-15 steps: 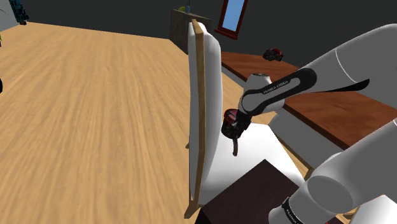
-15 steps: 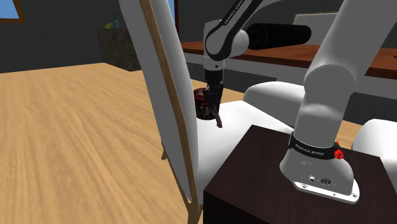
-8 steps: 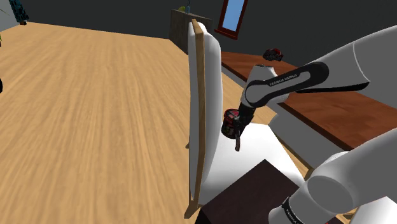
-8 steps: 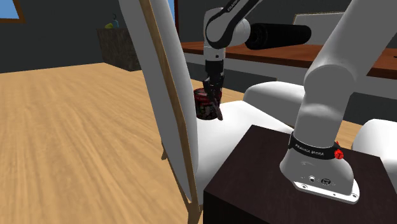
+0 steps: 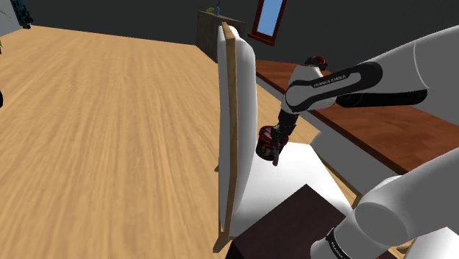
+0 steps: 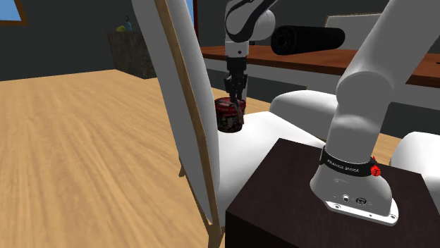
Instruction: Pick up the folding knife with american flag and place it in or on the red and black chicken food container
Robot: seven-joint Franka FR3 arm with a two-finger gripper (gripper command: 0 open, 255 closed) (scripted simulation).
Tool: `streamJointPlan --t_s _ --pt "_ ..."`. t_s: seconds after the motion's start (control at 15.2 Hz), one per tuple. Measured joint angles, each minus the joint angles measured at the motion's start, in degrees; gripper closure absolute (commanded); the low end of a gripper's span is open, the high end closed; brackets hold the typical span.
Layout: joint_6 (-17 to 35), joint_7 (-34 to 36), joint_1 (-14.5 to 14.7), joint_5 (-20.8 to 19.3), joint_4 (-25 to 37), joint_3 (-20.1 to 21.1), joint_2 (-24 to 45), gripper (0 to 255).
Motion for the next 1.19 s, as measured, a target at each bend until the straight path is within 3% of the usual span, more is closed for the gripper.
streamJointPlan --t_s 0.4,0.99,1.19 --pt "-0.9 -6.5 -2.0 0.8 10.7 -3.8 9.8 255" --pt "-5.7 -16.5 -6.1 5.3 32.9 -7.3 27.5 255" --pt "-5.2 -17.3 -6.6 5.9 34.3 -7.3 29.5 255"
